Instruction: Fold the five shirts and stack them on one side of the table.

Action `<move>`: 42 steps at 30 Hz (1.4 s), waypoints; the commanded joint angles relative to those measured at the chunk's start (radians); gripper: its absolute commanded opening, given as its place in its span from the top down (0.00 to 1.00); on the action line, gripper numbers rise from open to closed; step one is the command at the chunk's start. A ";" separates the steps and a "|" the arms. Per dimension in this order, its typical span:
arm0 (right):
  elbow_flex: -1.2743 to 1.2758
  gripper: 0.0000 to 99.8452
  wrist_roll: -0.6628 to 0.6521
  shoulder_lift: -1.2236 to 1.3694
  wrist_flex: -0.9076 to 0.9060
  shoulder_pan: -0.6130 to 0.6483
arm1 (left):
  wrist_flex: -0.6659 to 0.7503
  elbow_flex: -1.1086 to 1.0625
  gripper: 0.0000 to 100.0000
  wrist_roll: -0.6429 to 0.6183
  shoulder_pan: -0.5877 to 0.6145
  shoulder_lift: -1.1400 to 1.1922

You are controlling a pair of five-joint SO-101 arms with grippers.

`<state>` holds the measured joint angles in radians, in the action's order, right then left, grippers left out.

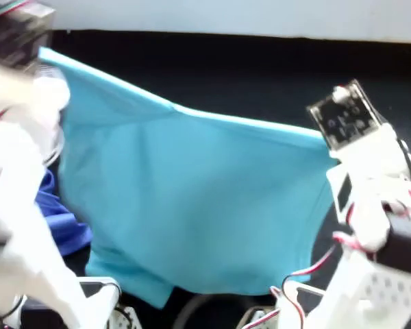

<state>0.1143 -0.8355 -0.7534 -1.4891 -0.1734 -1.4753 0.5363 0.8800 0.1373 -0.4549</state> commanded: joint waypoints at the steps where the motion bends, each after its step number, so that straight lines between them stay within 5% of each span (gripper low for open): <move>1: 0.171 0.99 -0.005 -0.005 0.197 0.039 | 0.255 -0.260 0.99 0.011 -0.039 -0.001; 8: 0.486 0.99 -0.011 -0.004 0.661 0.073 | 0.720 -0.625 0.99 0.041 -0.050 0.047; 16: 0.633 0.99 -0.014 0.113 1.130 0.074 | 1.014 -0.565 0.99 0.046 -0.051 0.297; 30: 0.081 0.99 -0.006 0.671 1.262 0.119 | 1.013 -0.111 0.99 0.048 -0.064 0.676; 42: 0.059 0.99 -0.006 0.725 1.155 0.153 | 0.684 -0.082 0.99 0.048 -0.051 0.667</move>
<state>0.2094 -0.8355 -0.0169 -0.2770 -0.0307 -0.6759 0.4043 0.9168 0.0867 0.2478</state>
